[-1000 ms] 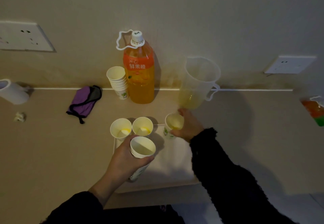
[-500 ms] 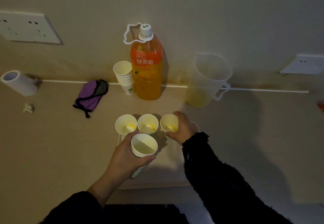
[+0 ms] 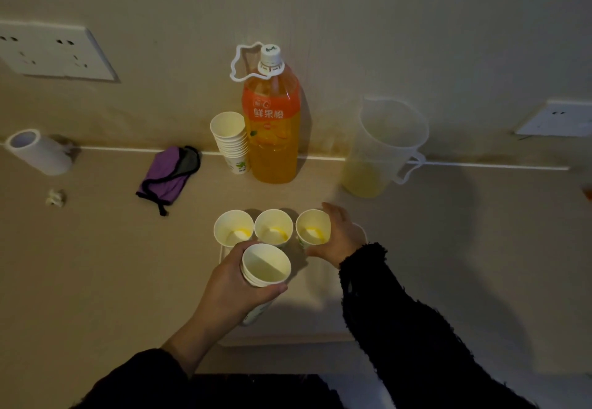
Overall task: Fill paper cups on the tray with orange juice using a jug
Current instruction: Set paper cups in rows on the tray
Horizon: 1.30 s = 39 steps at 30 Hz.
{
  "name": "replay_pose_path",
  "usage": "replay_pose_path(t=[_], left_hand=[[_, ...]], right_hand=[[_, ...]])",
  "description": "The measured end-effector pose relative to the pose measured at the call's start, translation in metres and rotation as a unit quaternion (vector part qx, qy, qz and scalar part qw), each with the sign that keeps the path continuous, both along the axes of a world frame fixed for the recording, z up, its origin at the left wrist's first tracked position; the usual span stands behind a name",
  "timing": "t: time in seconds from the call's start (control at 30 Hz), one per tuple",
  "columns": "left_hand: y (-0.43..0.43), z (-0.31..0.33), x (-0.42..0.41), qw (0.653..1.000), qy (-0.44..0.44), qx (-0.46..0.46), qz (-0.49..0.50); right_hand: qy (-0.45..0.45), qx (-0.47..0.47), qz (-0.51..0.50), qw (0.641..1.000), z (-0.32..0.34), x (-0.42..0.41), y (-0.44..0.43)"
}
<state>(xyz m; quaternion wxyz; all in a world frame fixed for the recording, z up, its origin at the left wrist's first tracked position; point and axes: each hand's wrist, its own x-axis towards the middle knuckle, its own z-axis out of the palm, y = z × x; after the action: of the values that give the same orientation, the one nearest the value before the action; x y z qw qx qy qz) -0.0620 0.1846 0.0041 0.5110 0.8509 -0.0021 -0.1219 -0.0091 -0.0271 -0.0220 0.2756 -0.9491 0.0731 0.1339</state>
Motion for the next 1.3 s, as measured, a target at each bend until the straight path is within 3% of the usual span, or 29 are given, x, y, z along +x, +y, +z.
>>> replay_pose_path(t=[0.23, 0.33, 0.43, 0.5, 0.6, 0.93, 1.03, 1.17, 1.3], left_hand=[[-0.008, 0.003, 0.004, 0.999, -0.026, -0.007, -0.026], [-0.018, 0.008, 0.007, 0.998, -0.030, -0.021, -0.042], [-0.030, 0.012, 0.010, 0.997, -0.041, -0.030, -0.058], [-0.036, 0.013, 0.011, 0.997, -0.041, -0.030, -0.066], [-0.043, 0.014, 0.011, 0.995, -0.042, -0.038, -0.084], [-0.048, 0.018, 0.009, 0.992, -0.022, -0.042, -0.119], [-0.044, 0.014, 0.009, 0.993, -0.029, -0.041, -0.111], [-0.044, 0.016, 0.009, 0.995, -0.041, -0.055, -0.079], [-0.045, 0.017, 0.011, 0.994, -0.042, -0.046, -0.084]], right_hand=[[-0.071, 0.046, -0.077, 0.993, 0.029, -0.005, -0.005], [-0.019, 0.116, -0.071, 0.991, 0.050, -0.009, 0.001], [0.031, 0.123, -0.036, 0.991, 0.060, -0.019, 0.009], [0.029, 0.117, -0.031, 0.992, 0.059, -0.023, 0.008], [0.000, 0.139, -0.104, 0.985, 0.059, -0.028, 0.004], [0.043, 0.222, -0.151, 0.962, 0.068, -0.033, -0.002], [0.027, 0.265, -0.126, 0.955, 0.073, -0.031, 0.000], [0.051, 0.321, -0.009, 0.946, 0.086, -0.041, 0.008], [-0.001, 0.284, 0.033, 0.958, 0.084, -0.045, 0.011]])
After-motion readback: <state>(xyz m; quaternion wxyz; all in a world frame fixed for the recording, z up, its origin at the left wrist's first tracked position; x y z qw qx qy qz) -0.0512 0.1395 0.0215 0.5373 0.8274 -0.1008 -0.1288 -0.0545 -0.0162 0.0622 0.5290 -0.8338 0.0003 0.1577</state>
